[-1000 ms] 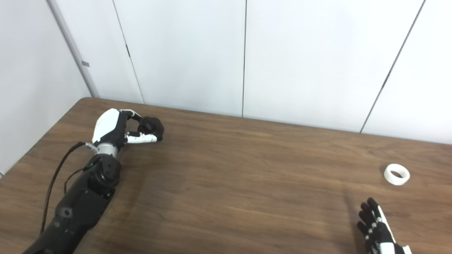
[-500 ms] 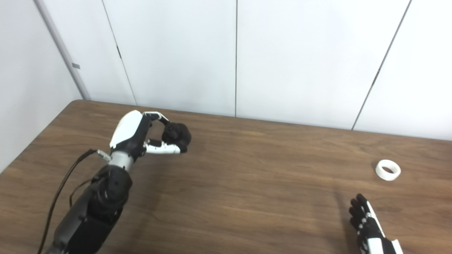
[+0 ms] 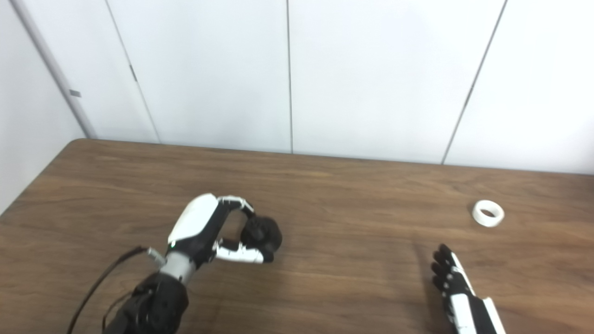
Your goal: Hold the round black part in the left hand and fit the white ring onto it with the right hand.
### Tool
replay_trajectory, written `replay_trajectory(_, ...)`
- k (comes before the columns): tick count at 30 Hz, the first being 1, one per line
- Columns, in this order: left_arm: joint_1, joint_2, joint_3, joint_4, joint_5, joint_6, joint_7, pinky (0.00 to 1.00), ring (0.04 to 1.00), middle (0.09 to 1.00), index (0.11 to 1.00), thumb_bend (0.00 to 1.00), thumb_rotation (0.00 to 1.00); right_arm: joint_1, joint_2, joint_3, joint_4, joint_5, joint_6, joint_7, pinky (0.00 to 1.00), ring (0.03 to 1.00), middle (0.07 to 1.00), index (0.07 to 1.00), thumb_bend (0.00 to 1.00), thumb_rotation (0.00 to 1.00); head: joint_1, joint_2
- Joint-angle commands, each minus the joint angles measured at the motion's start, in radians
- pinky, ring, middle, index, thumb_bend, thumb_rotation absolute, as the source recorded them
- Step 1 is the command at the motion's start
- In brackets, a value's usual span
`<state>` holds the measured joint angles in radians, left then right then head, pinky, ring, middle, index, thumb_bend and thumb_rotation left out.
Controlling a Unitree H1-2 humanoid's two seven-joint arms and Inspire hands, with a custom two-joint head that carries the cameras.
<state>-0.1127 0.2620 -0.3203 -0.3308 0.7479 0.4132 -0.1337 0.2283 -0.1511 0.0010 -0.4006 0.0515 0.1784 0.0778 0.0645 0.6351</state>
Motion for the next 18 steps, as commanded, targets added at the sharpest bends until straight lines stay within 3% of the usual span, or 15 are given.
replay_trajectory(1,-0.003,-0.005,-0.012,-0.033,0.036,-0.072,0.044,0.77,0.826,0.741,0.484,0.52,0.05,-0.013,0.033,0.007,-0.048,0.002,0.001,-0.008,0.96,0.955,0.965,0.976,0.64,1.00,-0.008,0.007)
replay_trajectory(4,0.029,-0.021,-0.026,-0.013,0.051,-0.124,0.069,0.87,0.834,0.741,0.484,0.52,0.05,-0.016,0.040,0.015,-0.067,-0.007,0.013,-0.019,0.98,0.968,0.969,0.980,0.61,1.00,-0.022,0.016)
replay_trajectory(6,0.047,-0.029,-0.036,-0.004,0.063,-0.148,0.077,0.87,0.829,0.737,0.484,0.52,0.05,-0.021,0.043,0.020,-0.077,-0.012,0.020,-0.027,0.98,0.970,0.968,0.980,0.59,1.00,-0.030,0.022)
replay_trajectory(11,0.075,-0.036,-0.059,0.000,0.093,-0.183,0.055,0.96,0.840,0.750,0.484,0.52,0.05,-0.037,0.050,0.036,-0.092,-0.014,0.045,-0.040,0.99,0.972,0.974,0.988,0.58,1.00,-0.057,0.036)
replay_trajectory(18,0.107,-0.025,-0.093,0.015,0.136,-0.216,0.011,0.93,0.857,0.785,0.484,0.52,0.05,-0.041,0.057,0.063,-0.116,-0.053,0.087,-0.067,1.00,0.972,0.973,0.984,0.63,1.00,-0.079,0.051)
